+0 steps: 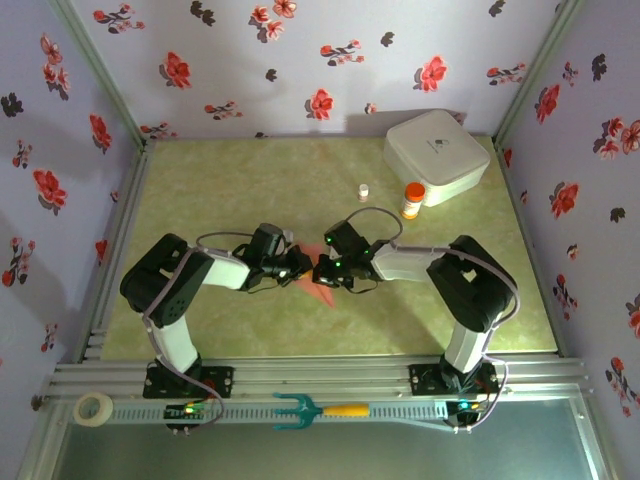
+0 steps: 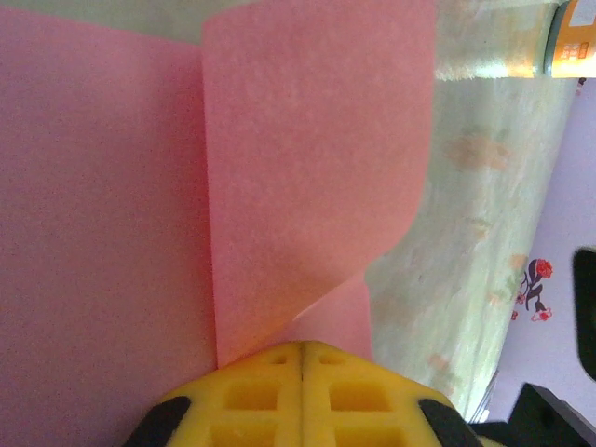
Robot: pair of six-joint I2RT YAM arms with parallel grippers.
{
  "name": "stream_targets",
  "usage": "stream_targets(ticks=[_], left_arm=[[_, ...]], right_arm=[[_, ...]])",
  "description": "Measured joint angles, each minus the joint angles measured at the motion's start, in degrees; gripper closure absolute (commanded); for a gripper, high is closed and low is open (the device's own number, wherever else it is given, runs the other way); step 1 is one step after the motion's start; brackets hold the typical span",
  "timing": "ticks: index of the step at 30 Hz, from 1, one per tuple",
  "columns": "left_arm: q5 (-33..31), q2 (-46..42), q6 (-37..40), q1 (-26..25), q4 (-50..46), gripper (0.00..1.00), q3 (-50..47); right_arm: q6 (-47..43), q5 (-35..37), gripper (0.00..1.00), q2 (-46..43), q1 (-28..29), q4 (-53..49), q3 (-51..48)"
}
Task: Fold a paper plane with a square sheet of paper (pick it up from the middle)
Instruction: Fourth fold the wing at the center of the table.
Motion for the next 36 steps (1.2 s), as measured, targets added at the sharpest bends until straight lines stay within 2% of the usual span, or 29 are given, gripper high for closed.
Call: stream_targets(ticks=[9, 11, 20, 27, 36], left_arm=[[0.44, 0.0, 1.4, 0.13, -1.9, 1.0, 0.96], [0.61, -0.13, 2.1, 0.15, -2.86, 0.97, 1.33], [0.59, -5.44, 5.77, -0.07, -9.22, 1.0, 2.29], [2.14, -2.19, 6.12, -2.16, -10.23, 1.0, 4.26], [0.55, 0.11, 7.26, -1.29, -15.47, 1.0, 7.19]], right_arm=[[2.21, -3.52, 0.99, -0.44, -1.92, 12.31, -8.24], [2.16, -3.45, 0.99, -0.66, -1.92, 13.4, -8.92], [2.1, -3.45, 1.0, -0.66, -1.92, 13.68, -9.01], [2.12, -3.48, 1.0, -0.66, -1.95, 13.53, -8.98], [1.92, -3.45, 1.0, -0.68, -1.92, 13.68, -9.11]])
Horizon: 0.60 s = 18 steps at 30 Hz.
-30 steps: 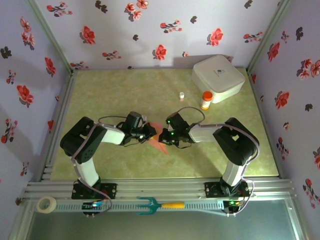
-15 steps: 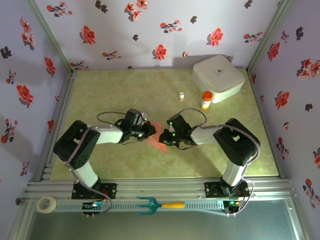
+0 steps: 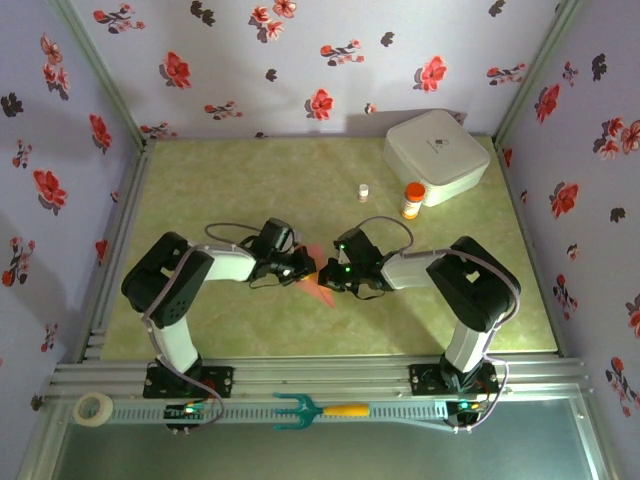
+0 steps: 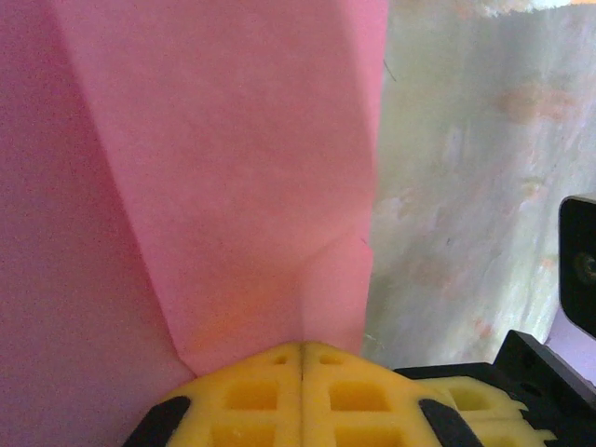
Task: Fold a paper plane with a square sheet of paper (pick it up from the middle)
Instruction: Fourth fold the wing at the center of the table.
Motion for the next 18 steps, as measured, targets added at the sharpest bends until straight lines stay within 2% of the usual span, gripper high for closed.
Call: stream_targets(ticks=[9, 18], left_arm=[[0.11, 0.76, 3.21, 3.37, -5.73, 1.0, 3.32], [0.42, 1.95, 6.25, 9.01, -10.1, 1.0, 6.43]], right_arm=[[-0.44, 0.0, 1.0, 0.0, 0.0, 0.07, -0.07], [-0.46, 0.0, 1.0, -0.09, 0.0, 0.85, -0.48]])
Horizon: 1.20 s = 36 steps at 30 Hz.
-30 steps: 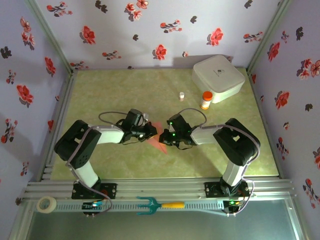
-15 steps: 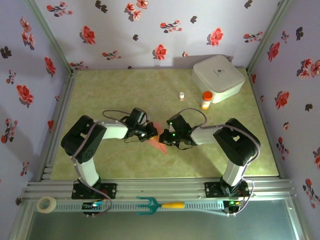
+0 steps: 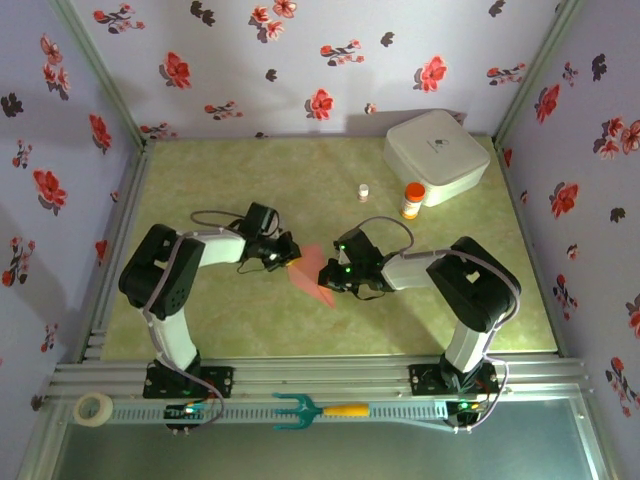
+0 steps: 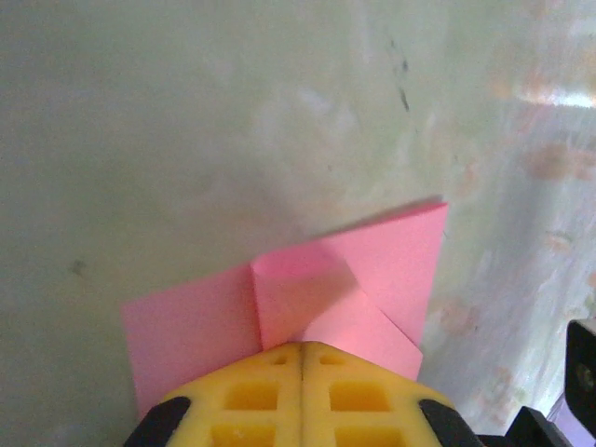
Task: Fold a paper plane with a square sheet of paper (pick it up from the middle)
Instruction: Fourth fold the wing at the center of the table.
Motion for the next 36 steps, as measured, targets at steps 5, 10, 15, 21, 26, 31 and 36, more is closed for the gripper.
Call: stream_targets(ticks=[5, 10, 15, 21, 26, 31, 36], left_arm=[[0.31, 1.64, 1.86, 1.75, -3.52, 1.0, 3.23], [-0.48, 2.32, 3.13, 3.15, -5.97, 1.0, 5.25], [-3.04, 2.45, 3.91, 4.2, -8.02, 1.0, 6.78], [-5.2, -0.92, 4.61, 3.65, -10.4, 1.0, 6.84], [-5.64, -6.29, 4.59, 0.92, -9.05, 1.0, 6.08], [-2.03, -4.9, 3.82, -2.16, -3.48, 1.0, 3.3], [0.66, 0.17, 2.58, -2.51, -0.72, 1.0, 2.23]], right_arm=[[-0.04, 0.0, 1.0, 0.0, 0.0, 0.04, -0.04], [-0.46, -0.02, 1.0, 0.0, 0.0, 0.04, -0.04], [-0.94, -0.04, 1.0, 0.0, 0.0, 0.02, -0.04], [-1.55, -0.04, 1.0, 0.0, 0.0, -0.09, 0.04], [-1.92, -0.02, 1.0, 0.0, 0.0, -0.46, 0.22], [-1.95, -0.02, 1.0, 0.0, 0.0, -1.09, 0.46], [-1.95, -0.02, 1.0, 0.0, 0.0, -1.18, 0.5]])
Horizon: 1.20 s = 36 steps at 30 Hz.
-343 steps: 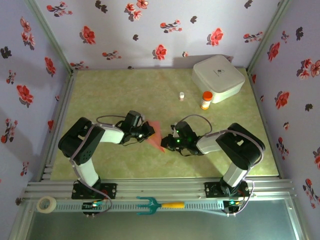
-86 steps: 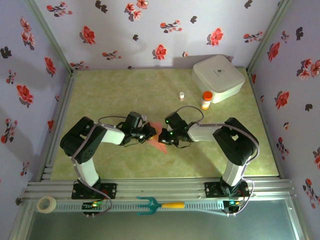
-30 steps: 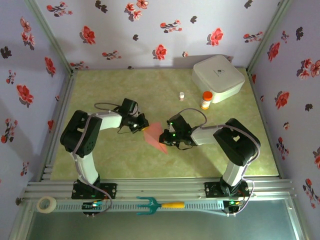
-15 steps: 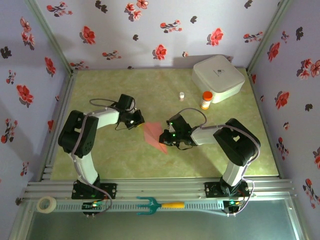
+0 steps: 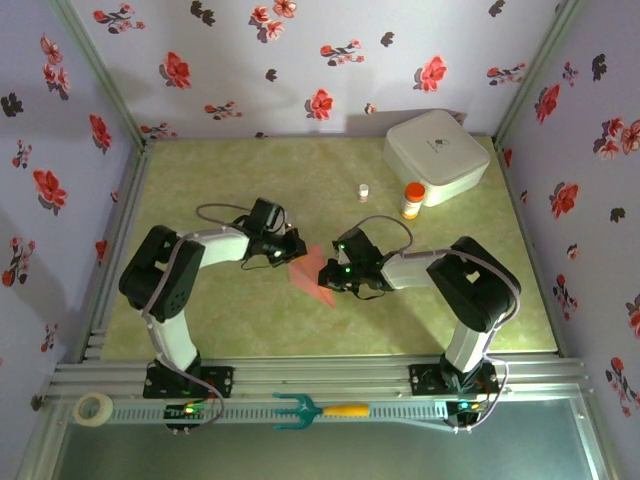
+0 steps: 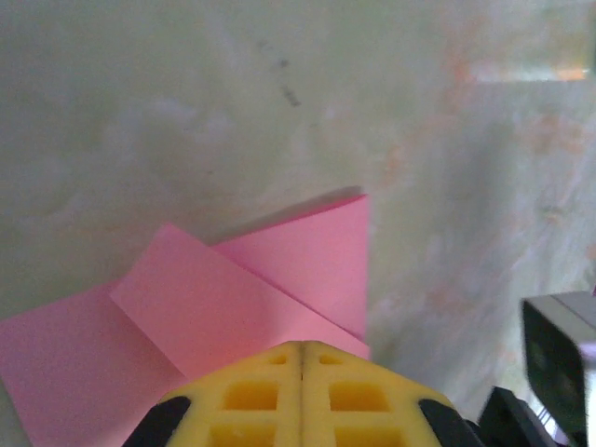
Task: Fold a paper plane with a square sheet of paper (pick it up from the middle)
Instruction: Fourth fold the wing at the center of the table.
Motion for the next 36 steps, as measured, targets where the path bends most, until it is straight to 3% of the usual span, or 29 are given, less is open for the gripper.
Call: stream_targets(ticks=[11, 16, 22, 28, 36], left_arm=[[0.59, 1.86, 0.35, 0.07, 0.83, 1.0, -0.31], [0.96, 1.84, 0.46, 0.07, 2.25, 1.0, -1.01], [1.01, 1.84, 0.48, 0.07, 2.56, 1.0, -1.14], [1.16, 1.84, 0.5, 0.07, 2.73, 1.0, -1.2], [1.2, 1.86, 0.66, 0.07, 2.75, 1.0, -1.22]], right_arm=[[0.61, -1.14, 1.0, -0.52, 0.0, -2.34, 0.94], [-0.09, -2.19, 1.0, -0.55, 0.07, -9.22, 6.32], [-0.94, -2.51, 0.98, 4.0, 0.33, -10.25, 11.15], [-1.29, -2.49, 0.98, 4.72, 0.28, -10.23, 9.73], [-1.25, -2.64, 0.97, -1.68, 0.42, -7.82, 1.2]])
